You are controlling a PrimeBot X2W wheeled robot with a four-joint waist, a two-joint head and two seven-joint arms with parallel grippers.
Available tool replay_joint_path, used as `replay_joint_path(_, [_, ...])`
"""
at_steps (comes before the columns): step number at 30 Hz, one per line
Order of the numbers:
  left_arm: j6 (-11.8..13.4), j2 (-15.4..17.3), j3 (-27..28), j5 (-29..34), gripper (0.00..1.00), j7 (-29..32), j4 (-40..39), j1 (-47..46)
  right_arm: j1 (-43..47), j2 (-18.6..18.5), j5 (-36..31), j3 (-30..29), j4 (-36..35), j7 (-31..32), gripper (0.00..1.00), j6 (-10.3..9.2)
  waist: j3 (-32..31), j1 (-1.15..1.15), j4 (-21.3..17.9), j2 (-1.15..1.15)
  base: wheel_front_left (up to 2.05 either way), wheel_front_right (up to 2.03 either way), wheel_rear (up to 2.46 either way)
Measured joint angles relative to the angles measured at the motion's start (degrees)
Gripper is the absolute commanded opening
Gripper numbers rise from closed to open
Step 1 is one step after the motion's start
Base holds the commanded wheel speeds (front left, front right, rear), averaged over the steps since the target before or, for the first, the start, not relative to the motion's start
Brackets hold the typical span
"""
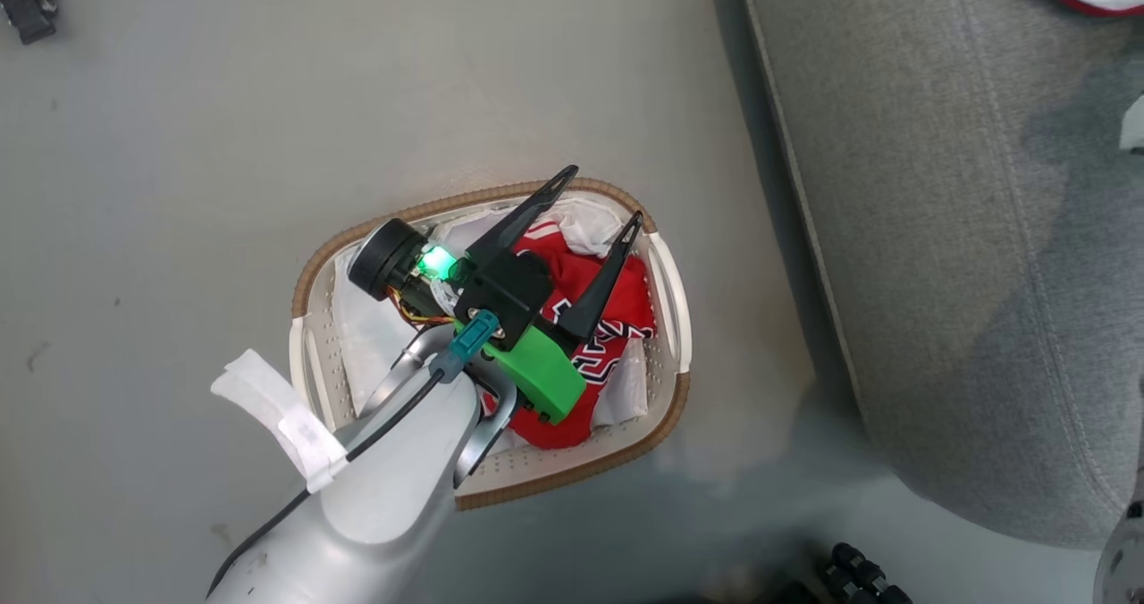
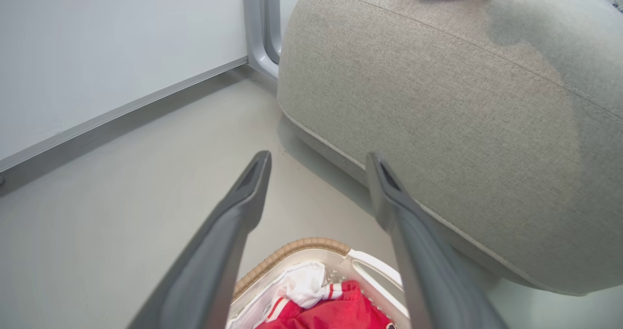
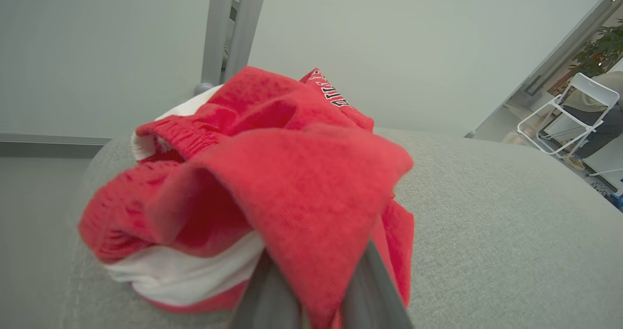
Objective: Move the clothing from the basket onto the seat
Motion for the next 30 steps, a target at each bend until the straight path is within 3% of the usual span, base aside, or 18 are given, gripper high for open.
replay_joint_path(16, [-0.02,-0.66,4.72,-2.59,1.0,0.0,0.33,5.49,14.7,3.83,2.54,3.25,-2.18,0.0,1.0,0.0,-9.79,-0.01,-1.04,0.0,0.0,0.0,0.0])
replay_joint_path(30, [1.03,-1.29,14.57,-4.37,1.0,0.0,-1.83,14.17,19.12,4.38,5.15,10.73,-6.5,0.0,1.0,0.0,-21.97,-0.01,0.07,0.0,0.0,0.0,0.0])
